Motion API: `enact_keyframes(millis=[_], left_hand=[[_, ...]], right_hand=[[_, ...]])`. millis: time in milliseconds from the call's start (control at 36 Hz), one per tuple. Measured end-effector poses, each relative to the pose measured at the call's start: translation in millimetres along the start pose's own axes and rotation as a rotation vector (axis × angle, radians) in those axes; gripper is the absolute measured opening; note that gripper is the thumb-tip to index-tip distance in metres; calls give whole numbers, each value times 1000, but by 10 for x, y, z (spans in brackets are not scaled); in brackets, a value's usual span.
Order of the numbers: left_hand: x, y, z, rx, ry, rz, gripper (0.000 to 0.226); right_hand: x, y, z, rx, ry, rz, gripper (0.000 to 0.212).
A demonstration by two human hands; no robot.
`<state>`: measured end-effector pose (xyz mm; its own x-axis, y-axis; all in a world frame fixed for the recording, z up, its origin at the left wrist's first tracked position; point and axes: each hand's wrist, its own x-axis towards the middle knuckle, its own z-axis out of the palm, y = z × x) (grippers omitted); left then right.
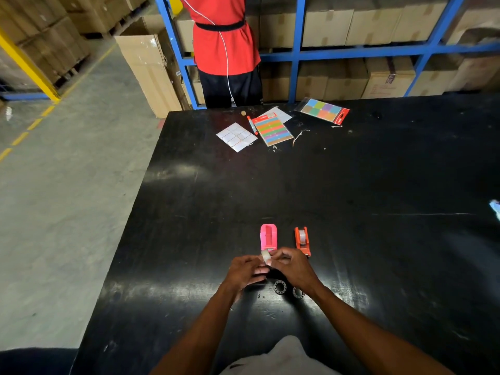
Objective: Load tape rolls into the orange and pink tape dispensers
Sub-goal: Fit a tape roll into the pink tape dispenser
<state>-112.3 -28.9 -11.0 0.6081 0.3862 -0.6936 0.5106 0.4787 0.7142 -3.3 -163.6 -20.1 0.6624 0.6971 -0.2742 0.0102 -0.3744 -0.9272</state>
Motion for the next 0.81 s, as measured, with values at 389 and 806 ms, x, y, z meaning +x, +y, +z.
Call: enact_keyframes(millis=[389,806], left_hand=[[31,76,-116,101,-69,-22,20],[25,-2,39,-81,6,39,24]], right_hand=[[50,46,-39,-51,-132,24,44],[-7,-54,2,-50,-61,34,27]])
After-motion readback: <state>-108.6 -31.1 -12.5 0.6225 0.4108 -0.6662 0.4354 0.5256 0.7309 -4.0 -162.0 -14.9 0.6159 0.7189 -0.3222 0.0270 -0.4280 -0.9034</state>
